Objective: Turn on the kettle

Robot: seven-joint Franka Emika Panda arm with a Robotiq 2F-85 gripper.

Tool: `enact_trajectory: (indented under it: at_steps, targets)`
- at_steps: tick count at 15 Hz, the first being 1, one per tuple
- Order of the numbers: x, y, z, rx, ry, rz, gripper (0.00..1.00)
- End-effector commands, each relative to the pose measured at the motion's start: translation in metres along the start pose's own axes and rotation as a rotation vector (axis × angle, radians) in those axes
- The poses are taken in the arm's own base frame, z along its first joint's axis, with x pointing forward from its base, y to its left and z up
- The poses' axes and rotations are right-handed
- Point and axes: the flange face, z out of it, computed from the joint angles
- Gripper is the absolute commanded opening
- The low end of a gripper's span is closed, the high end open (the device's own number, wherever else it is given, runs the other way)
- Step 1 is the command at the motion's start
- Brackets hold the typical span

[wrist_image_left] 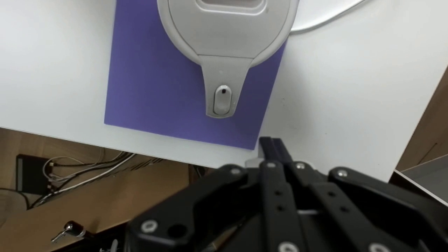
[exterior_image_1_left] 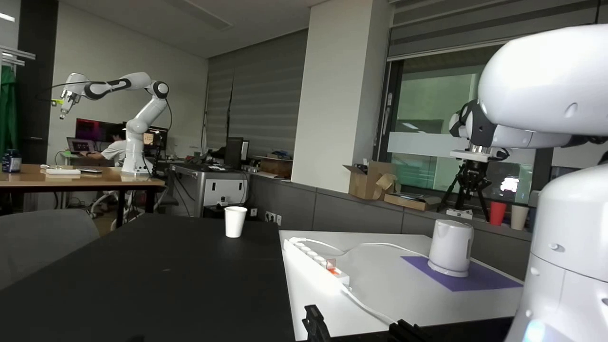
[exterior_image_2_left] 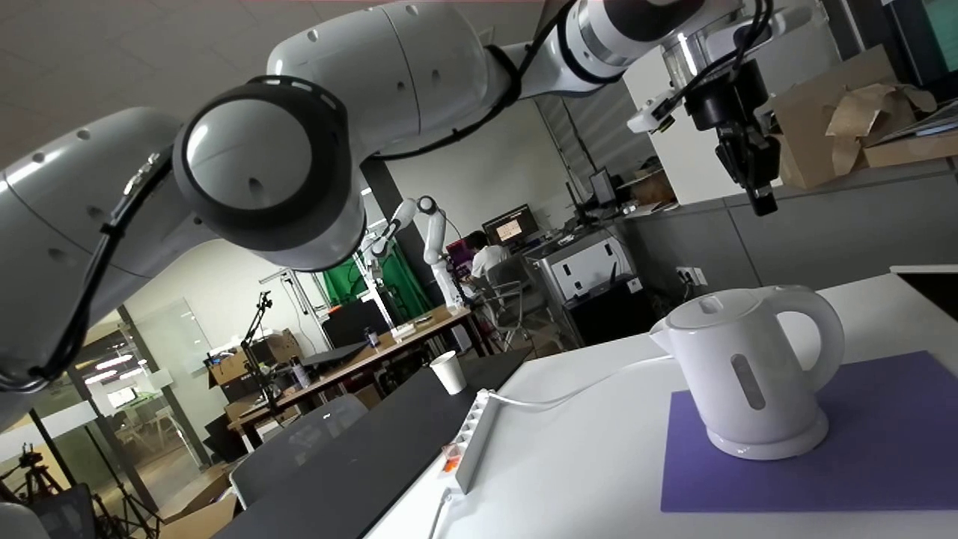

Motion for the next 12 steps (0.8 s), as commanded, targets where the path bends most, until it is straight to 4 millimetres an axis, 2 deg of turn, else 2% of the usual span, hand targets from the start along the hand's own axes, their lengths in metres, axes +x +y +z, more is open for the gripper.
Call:
enact_trajectory:
  at_steps: [1, 3, 4, 5, 12]
  targets:
    - [-0.009, -0.011, -0.006, -0.043, 0.013, -0.024, 0.00]
    - [-0.014, -0.016, -0.005, -0.059, 0.014, -0.042, 0.00]
    - [-0.016, -0.019, -0.005, -0.065, 0.014, -0.045, 0.26]
    - [-0.019, -0.021, -0.004, -0.073, 0.011, -0.058, 0.26]
    - [-0.024, -0.027, -0.005, -0.090, 0.016, -0.085, 0.73]
